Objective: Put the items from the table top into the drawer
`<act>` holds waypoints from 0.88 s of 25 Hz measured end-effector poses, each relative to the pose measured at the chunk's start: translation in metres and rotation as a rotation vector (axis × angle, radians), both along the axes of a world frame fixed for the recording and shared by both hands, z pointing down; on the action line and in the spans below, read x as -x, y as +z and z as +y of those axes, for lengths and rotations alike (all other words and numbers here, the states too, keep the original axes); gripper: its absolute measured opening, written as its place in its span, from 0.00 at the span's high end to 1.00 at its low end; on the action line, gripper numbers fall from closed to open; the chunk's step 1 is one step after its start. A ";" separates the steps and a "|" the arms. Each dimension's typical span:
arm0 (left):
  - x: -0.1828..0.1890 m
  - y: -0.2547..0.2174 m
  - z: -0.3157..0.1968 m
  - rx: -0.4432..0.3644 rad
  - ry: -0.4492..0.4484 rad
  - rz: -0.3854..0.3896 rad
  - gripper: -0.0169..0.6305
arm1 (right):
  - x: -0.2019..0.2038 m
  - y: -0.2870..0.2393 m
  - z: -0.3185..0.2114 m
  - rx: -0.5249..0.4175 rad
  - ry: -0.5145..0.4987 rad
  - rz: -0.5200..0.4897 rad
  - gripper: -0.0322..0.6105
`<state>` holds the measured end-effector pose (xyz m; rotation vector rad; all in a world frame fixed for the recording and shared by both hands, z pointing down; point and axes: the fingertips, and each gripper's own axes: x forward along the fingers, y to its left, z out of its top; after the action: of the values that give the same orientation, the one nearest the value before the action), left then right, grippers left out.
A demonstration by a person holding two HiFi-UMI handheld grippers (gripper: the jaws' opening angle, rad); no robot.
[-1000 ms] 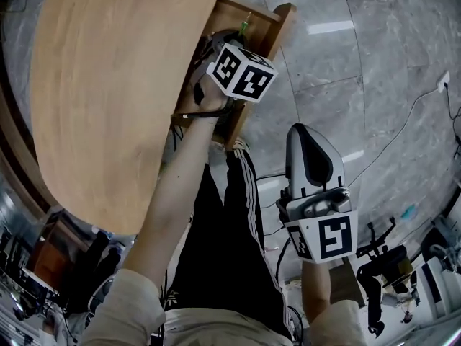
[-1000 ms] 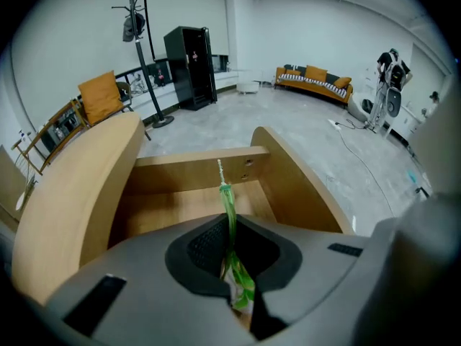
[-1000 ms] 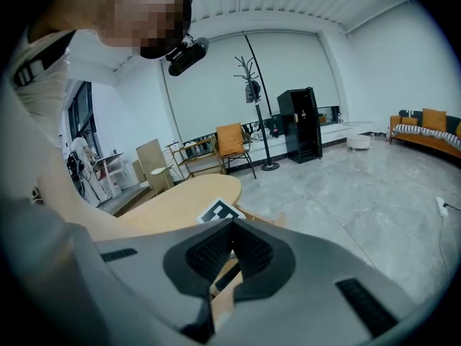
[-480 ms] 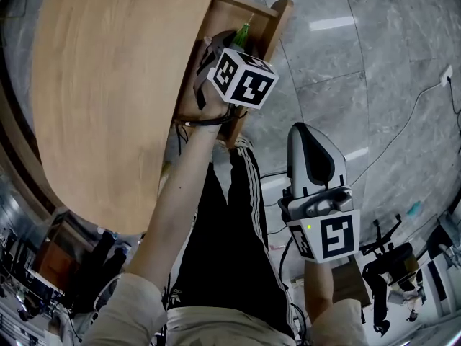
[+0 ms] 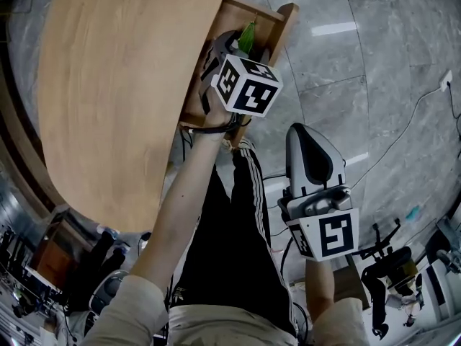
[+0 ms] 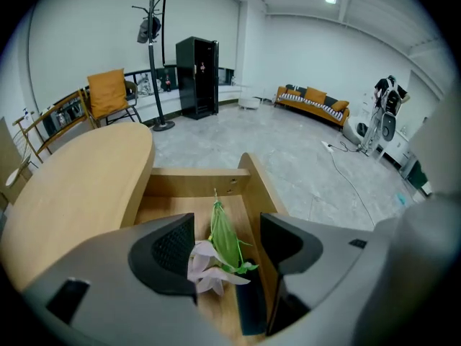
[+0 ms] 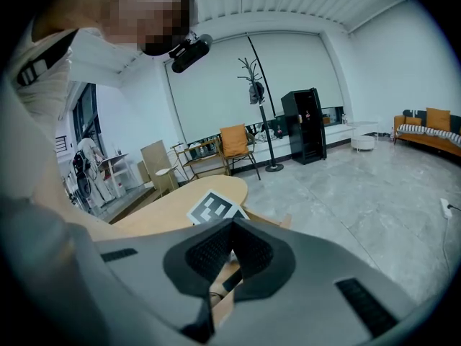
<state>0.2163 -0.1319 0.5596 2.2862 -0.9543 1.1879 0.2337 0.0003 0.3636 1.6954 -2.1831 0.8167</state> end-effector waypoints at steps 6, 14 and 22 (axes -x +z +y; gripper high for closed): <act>0.015 -0.045 0.005 -0.033 -0.027 0.037 0.56 | 0.005 -0.021 -0.006 -0.036 -0.012 0.006 0.94; 0.088 -0.259 0.012 -0.232 -0.200 0.278 0.96 | 0.054 -0.127 -0.051 -0.182 -0.120 0.084 0.94; 0.227 -0.528 0.053 -0.540 -0.441 0.472 0.96 | 0.154 -0.331 -0.071 -0.366 -0.157 0.001 0.94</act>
<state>-0.0111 -0.0794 0.0313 2.3780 -1.6002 0.1994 0.0794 -0.0705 0.0322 1.6415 -2.5467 0.3929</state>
